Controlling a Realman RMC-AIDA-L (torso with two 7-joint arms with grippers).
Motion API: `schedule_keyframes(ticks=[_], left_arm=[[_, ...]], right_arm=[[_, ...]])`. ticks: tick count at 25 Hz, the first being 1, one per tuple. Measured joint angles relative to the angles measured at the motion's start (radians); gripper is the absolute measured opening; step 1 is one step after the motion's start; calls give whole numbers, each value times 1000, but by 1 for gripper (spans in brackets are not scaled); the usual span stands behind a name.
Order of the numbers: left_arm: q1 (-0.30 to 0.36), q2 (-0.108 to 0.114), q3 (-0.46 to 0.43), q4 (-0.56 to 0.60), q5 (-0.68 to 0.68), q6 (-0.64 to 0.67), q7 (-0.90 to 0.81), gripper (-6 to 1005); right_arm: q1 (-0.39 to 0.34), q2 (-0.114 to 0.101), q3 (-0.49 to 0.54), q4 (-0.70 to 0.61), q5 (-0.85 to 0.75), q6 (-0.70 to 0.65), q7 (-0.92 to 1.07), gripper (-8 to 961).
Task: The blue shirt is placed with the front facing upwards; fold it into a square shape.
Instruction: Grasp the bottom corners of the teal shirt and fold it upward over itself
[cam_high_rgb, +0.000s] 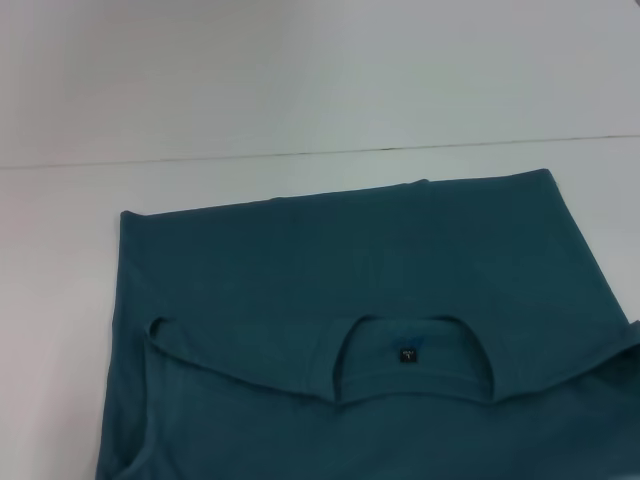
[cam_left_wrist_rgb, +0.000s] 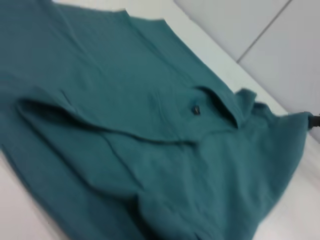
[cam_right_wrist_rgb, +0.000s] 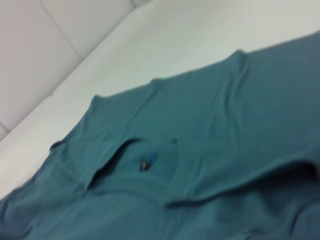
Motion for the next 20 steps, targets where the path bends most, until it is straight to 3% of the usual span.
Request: schedule_keyframes(ticks=[10,20], left_arm=[[-35,16,-127,-77,-108,-41,-8,39],[-89,8,-117,-191,-190,-194,-9,38]], right_arm=[[73,-15,17,5,111,73,52,112],[162,-17,0,47,126,175,73,114]])
